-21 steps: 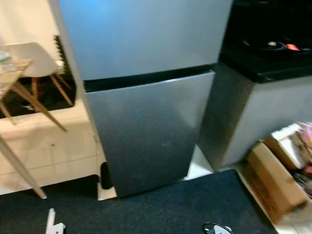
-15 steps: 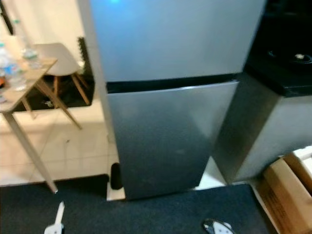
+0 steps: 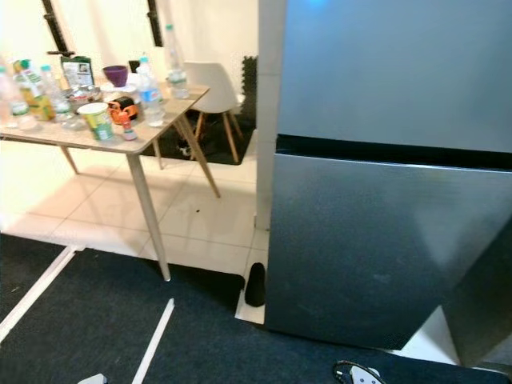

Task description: Restocking fridge

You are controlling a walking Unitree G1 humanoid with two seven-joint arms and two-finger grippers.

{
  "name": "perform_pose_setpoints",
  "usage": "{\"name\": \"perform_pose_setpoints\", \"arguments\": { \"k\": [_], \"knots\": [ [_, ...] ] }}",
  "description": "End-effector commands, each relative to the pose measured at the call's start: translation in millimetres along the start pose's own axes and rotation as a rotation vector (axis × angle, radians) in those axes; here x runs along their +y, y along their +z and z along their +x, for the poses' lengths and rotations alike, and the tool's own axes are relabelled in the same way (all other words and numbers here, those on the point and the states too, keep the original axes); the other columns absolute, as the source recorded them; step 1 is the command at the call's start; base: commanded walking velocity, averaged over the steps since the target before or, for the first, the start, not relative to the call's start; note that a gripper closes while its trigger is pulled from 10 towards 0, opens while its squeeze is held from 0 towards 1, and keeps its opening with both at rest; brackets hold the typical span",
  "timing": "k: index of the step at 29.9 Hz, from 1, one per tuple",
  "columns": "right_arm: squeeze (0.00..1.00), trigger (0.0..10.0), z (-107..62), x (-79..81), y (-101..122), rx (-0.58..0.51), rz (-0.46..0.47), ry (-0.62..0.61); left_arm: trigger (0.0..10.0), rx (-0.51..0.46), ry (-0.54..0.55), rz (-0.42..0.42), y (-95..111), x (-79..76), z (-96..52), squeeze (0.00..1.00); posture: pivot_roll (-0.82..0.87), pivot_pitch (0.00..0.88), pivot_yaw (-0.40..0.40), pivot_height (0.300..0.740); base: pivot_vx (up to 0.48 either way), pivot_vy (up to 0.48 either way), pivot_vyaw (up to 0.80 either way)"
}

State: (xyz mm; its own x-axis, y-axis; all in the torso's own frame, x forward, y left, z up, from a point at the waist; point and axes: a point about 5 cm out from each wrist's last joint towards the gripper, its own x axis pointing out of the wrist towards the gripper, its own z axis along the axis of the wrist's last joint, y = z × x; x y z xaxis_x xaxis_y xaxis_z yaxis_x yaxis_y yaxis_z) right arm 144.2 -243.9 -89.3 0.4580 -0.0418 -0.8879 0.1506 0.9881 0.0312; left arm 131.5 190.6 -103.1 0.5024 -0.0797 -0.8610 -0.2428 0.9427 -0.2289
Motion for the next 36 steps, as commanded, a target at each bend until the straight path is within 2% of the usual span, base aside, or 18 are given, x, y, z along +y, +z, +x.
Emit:
{"name": "perform_pose_setpoints", "arguments": {
  "k": [1, 24, 36],
  "knots": [
    [0.0, 10.0, 0.9, 3.1, 1.7, -0.001, -0.007, 0.006, 10.0, 0.002, 0.006, 0.01, 1.0, 0.4, 0.2, 0.0, 0.0, 0.0, 0.003, 0.74, 0.0, 0.0, 0.76],
    [0.0, 10.0, 1.9, 5.2, 4.6, -0.008, -0.016, -0.015, 10.0, 0.019, 0.02, 0.01, -2.6, 4.7, -1.3, 0.0, 0.0, 0.0, 0.019, 0.74, 0.0, 0.0, 0.73],
    [0.0, 10.0, 1.5, 3.2, 1.5, 0.006, -0.022, -0.036, 10.0, 0.022, 0.008, 0.009, -3.1, 4.7, -1.6, 0.0, 0.0, 0.0, 0.019, 0.74, 0.0, 0.0, 0.0]
  ]
}}
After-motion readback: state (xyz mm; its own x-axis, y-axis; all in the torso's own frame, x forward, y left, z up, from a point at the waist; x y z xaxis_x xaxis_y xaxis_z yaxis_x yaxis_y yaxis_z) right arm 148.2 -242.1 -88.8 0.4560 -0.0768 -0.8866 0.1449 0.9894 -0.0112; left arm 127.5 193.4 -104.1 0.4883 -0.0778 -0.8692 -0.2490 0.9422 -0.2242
